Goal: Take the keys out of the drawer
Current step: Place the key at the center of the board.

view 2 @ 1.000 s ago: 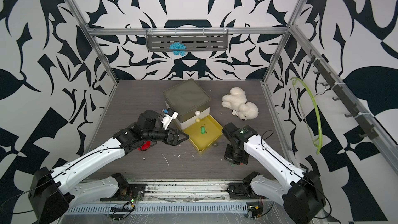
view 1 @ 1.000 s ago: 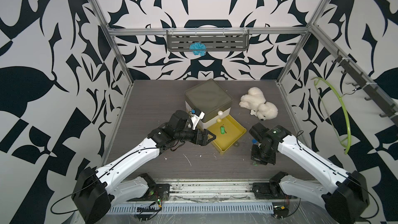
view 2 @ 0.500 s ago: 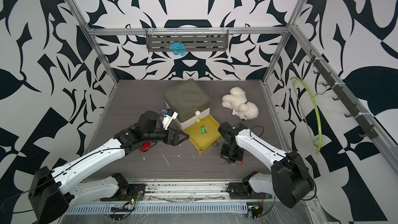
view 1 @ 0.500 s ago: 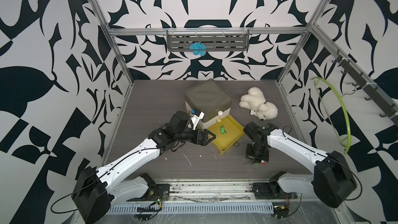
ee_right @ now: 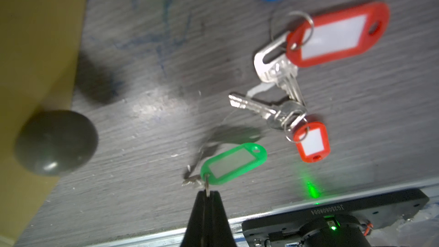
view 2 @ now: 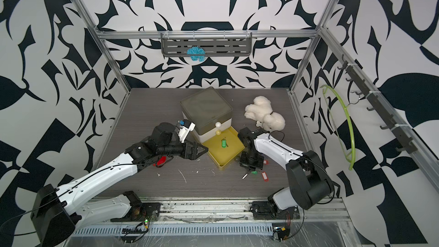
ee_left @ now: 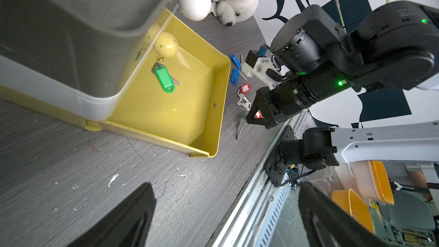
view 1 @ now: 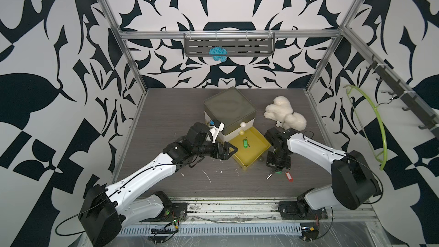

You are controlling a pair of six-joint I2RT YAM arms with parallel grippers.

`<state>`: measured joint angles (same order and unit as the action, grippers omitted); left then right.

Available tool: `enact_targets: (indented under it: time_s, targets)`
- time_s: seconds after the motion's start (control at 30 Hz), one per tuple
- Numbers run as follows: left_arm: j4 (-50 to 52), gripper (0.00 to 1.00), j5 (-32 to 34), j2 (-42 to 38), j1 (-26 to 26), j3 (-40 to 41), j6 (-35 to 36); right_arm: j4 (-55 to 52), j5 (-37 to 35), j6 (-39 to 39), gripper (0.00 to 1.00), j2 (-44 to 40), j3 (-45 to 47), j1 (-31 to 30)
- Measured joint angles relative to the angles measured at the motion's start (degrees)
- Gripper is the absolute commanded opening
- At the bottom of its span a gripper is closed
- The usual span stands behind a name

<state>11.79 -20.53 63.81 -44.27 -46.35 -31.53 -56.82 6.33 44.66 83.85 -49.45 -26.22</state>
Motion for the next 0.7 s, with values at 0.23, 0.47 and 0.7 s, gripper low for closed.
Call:
enact_targets:
  time_s: [0.23,0.47,0.7]
  targets:
    - [-0.02,0.99,0.00,0.31,0.00,0.00,-0.02,1.42,0.24,-0.76,0.00,1.73,-0.26,0.26]
    - [0.00,0.99,0.02,0.39,0.00,0.00,-0.07,2.12,1.05,-1.01,0.10,1.73,-0.24,0.26]
    - [0.00,0.99,0.66,0.39,0.00,0.00,-0.35,2.21,1.60,-0.90,0.22,0.50,0.46,0.26]
